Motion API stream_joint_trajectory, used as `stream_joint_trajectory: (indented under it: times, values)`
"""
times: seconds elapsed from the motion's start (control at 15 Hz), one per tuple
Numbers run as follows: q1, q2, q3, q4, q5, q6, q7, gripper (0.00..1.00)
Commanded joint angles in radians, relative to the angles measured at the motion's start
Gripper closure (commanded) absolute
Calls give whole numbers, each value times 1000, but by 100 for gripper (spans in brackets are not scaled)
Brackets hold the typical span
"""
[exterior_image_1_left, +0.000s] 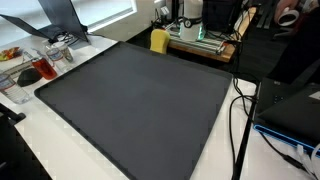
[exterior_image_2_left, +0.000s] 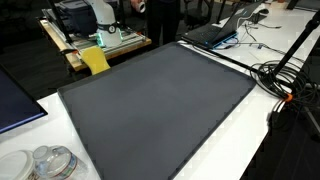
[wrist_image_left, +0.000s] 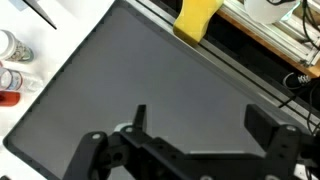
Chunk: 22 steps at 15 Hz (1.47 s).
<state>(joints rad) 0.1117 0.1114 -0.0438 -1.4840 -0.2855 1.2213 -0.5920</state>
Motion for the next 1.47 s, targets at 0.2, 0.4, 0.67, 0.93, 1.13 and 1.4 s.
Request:
stream_joint_trajectory:
  times: [0.2, 0.4, 0.67, 0.93, 1.13, 1.4]
  values:
    - [-54, -207, 38, -393, -4, 56, 66, 0]
    - [-61, -274, 31, -553, 6, 62, 109, 0]
    - [-60, -249, 27, -575, 2, 36, 117, 0]
    - [-58, -304, 23, -689, 1, 66, 138, 0]
    - [-49, -304, 34, -688, -18, 57, 132, 0]
    - [1, -316, 94, -784, -41, 96, 171, 0]
